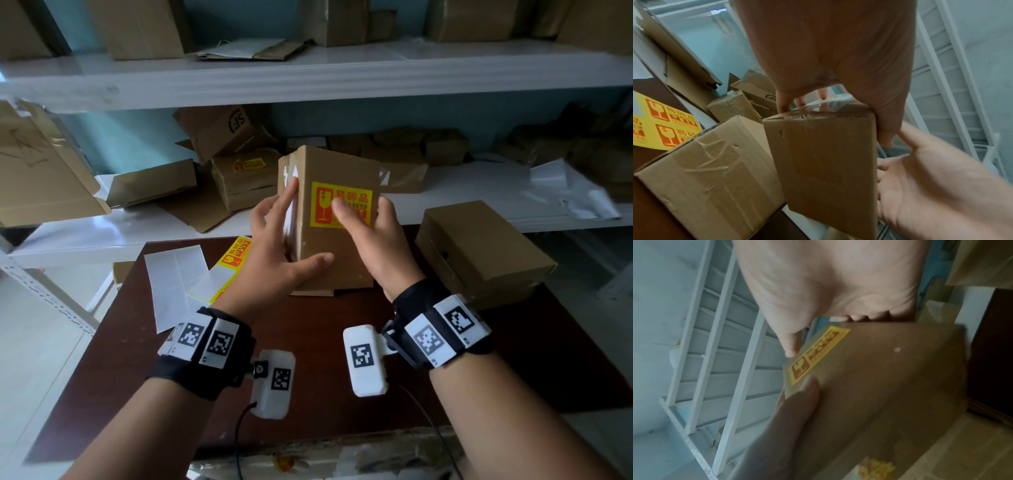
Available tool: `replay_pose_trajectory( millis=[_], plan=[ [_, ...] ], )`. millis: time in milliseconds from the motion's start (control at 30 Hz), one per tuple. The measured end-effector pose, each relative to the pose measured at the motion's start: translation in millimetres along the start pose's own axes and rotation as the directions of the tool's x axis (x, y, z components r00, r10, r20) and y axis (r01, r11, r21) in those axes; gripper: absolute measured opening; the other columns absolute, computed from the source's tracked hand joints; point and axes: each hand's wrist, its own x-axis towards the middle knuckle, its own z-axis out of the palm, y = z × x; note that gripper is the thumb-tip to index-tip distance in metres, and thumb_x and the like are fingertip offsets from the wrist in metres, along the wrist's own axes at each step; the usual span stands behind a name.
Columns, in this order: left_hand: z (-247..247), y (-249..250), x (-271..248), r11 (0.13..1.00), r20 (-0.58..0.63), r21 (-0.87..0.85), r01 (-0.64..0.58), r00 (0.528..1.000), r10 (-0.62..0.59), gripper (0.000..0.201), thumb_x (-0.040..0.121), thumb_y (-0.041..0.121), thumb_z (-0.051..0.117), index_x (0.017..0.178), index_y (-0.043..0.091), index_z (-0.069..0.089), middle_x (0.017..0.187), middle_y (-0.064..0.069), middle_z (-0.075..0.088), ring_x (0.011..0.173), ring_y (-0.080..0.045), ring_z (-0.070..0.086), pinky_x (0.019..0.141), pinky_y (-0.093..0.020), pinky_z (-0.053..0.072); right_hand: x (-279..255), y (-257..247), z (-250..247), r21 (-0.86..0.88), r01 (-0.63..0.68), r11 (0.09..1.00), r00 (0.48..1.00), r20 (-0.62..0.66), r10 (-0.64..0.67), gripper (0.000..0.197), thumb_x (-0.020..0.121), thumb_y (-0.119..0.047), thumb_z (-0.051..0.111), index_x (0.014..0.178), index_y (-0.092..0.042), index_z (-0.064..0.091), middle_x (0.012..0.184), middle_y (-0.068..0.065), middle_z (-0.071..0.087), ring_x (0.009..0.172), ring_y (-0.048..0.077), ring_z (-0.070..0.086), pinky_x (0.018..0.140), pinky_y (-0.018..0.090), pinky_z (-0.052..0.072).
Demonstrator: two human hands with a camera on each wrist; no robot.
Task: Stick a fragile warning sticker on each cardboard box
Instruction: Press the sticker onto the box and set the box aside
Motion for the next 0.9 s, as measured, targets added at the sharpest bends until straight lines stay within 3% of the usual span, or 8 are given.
replay_pose_trajectory(
  millis=[100, 300, 400, 567, 633, 733, 800, 900],
  plan=[
    [10.3, 3.1, -2.0, 0.997, 0.0, 0.06, -0.054, 0.999, 0.054, 0.108, 0.072, 0.046, 0.082, 0.151, 0.054, 0.008, 0.15, 0.005, 0.014, 0.147, -0.016, 0.02, 0.113, -0.044, 0.041, -1.9, -0.1, 5.3, 0.035, 0.003, 0.999, 0.999, -0.049, -0.002, 0.081, 0.073, -0.056, 0.08, 0.135, -0.026, 0.037, 0.12, -0.014, 0.062, 0.105, -0.004, 0.059, 0.081, 0.015, 0.045],
    [15.3, 3.6, -4.7, 0.994, -0.001, 0.087, -0.063, 0.998, 0.063, 0.109, 0.071, 0.054, 0.078, 0.151, 0.054, 0.004, 0.151, 0.005, 0.012, 0.148, -0.019, 0.015, 0.118, -0.045, 0.033, 4.6, 7.6, 4.0, -0.014, 0.012, 1.0, 0.995, -0.096, -0.014, 0.089, 0.064, -0.057, 0.086, 0.133, -0.024, 0.039, 0.118, -0.012, 0.064, 0.105, 0.002, 0.064, 0.087, 0.022, 0.051],
    [12.0, 2.7, -4.7, 0.997, 0.001, 0.06, -0.044, 0.999, 0.043, 0.109, 0.072, 0.05, 0.08, 0.154, 0.049, 0.008, 0.15, 0.008, 0.014, 0.147, -0.016, 0.02, 0.118, -0.036, 0.032, 7.6, 12.9, -1.2, -0.058, 0.011, 0.998, 0.99, -0.142, -0.02, 0.08, 0.066, -0.063, 0.081, 0.128, -0.024, 0.049, 0.111, -0.012, 0.068, 0.101, 0.004, 0.065, 0.091, 0.032, 0.055],
    [1.2, 4.3, -2.8, 1.0, 0.018, -0.015, 0.012, 1.0, -0.012, 0.107, 0.071, 0.049, 0.081, 0.152, 0.054, 0.011, 0.145, 0.018, 0.019, 0.141, -0.012, 0.027, 0.115, -0.04, 0.035, 13.5, 19.2, -11.3, -0.039, 0.035, 0.999, 0.979, -0.199, -0.042, 0.043, 0.077, -0.063, 0.071, 0.109, -0.035, 0.062, 0.11, -0.006, 0.073, 0.103, 0.011, 0.069, 0.092, 0.045, 0.057],
    [-2.5, 5.7, -2.9, 0.999, 0.024, -0.027, 0.026, 0.999, -0.025, 0.106, 0.07, 0.051, 0.08, 0.151, 0.056, 0.011, 0.144, 0.021, 0.02, 0.139, -0.012, 0.029, 0.115, -0.046, 0.037, 15.3, 18.7, -13.7, -0.002, 0.037, 0.999, 0.976, -0.216, -0.036, 0.019, 0.093, -0.045, 0.065, 0.107, -0.034, 0.067, 0.112, -0.005, 0.072, 0.107, 0.011, 0.067, 0.096, 0.044, 0.055],
    [-3.9, 5.3, -3.0, 0.999, 0.024, -0.038, 0.021, 1.0, -0.02, 0.107, 0.068, 0.053, 0.081, 0.15, 0.057, 0.012, 0.144, 0.021, 0.02, 0.14, -0.014, 0.031, 0.112, -0.049, 0.04, 14.0, 15.7, -15.3, 0.058, 0.026, 0.998, 0.977, -0.214, -0.013, 0.018, 0.102, -0.032, 0.055, 0.108, -0.03, 0.072, 0.107, -0.008, 0.073, 0.104, 0.007, 0.068, 0.096, 0.037, 0.056],
    [-2.2, 3.4, -2.5, 1.0, 0.023, -0.007, 0.008, 1.0, -0.008, 0.108, 0.071, 0.05, 0.083, 0.152, 0.054, 0.011, 0.146, 0.019, 0.019, 0.142, -0.014, 0.028, 0.113, -0.048, 0.04, 11.3, 10.1, -14.6, 0.025, 0.015, 1.0, 0.98, -0.199, -0.01, 0.019, 0.103, -0.038, 0.05, 0.095, -0.036, 0.067, 0.099, -0.015, 0.07, 0.102, 0.007, 0.066, 0.092, 0.032, 0.055],
    [5.0, 1.9, -3.0, 0.995, 0.027, 0.075, -0.064, 0.998, 0.062, 0.108, 0.07, 0.053, 0.081, 0.152, 0.052, 0.011, 0.15, 0.009, 0.015, 0.147, -0.016, 0.02, 0.112, -0.048, 0.04, 4.4, 2.0, -10.5, -0.038, -0.013, 0.999, 0.993, -0.116, 0.009, 0.045, 0.088, -0.067, 0.056, 0.11, -0.028, 0.056, 0.102, -0.02, 0.064, 0.099, 0.001, 0.062, 0.087, 0.025, 0.05]
  ],
)
